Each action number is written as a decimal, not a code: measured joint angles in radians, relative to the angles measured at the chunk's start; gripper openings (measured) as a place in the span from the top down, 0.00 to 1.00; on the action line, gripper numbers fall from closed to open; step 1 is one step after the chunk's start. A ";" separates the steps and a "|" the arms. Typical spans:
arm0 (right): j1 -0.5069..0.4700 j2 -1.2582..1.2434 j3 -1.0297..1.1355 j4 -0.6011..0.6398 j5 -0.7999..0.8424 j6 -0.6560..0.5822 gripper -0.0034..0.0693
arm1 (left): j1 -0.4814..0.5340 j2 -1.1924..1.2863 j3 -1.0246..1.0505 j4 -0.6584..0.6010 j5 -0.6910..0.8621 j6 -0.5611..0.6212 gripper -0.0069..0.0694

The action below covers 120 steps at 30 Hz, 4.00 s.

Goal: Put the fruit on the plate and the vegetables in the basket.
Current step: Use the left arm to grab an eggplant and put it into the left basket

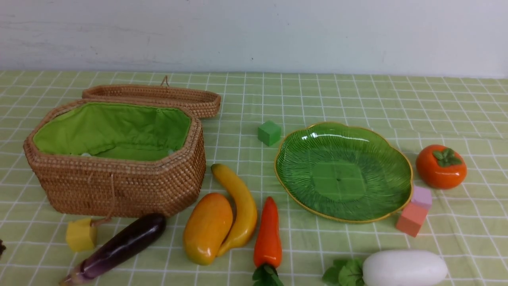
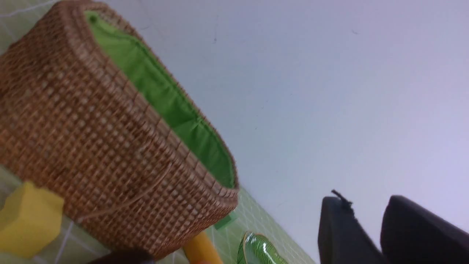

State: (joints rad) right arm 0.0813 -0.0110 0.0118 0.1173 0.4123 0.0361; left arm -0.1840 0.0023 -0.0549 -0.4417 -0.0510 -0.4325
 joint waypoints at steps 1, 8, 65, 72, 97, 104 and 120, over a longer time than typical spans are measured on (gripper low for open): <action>0.000 0.000 0.000 0.000 0.000 0.000 0.62 | 0.000 0.013 -0.029 0.021 0.009 0.020 0.79; 0.000 0.000 0.010 0.015 -0.059 0.025 0.62 | 0.000 0.206 -0.290 0.164 0.227 0.126 0.93; 0.103 0.582 -1.014 0.440 0.736 -0.396 0.74 | -0.178 1.360 -0.569 0.647 0.460 0.529 0.25; 0.103 0.582 -1.014 0.469 0.767 -0.410 0.73 | -0.178 1.434 -0.574 0.885 0.394 0.351 0.25; 0.103 0.581 -1.014 0.489 0.762 -0.416 0.70 | -0.120 1.567 -0.586 0.957 0.335 0.310 0.42; 0.103 0.581 -1.014 0.493 0.762 -0.419 0.69 | -0.178 1.523 -0.584 0.934 0.440 0.335 0.44; 0.103 0.581 -1.014 0.511 0.657 -0.455 0.69 | -0.415 1.046 -0.631 0.883 0.666 0.373 0.44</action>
State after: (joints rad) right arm 0.1842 0.5703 -1.0017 0.6285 1.0691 -0.4184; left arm -0.5991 1.0478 -0.6861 0.4410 0.6154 -0.0596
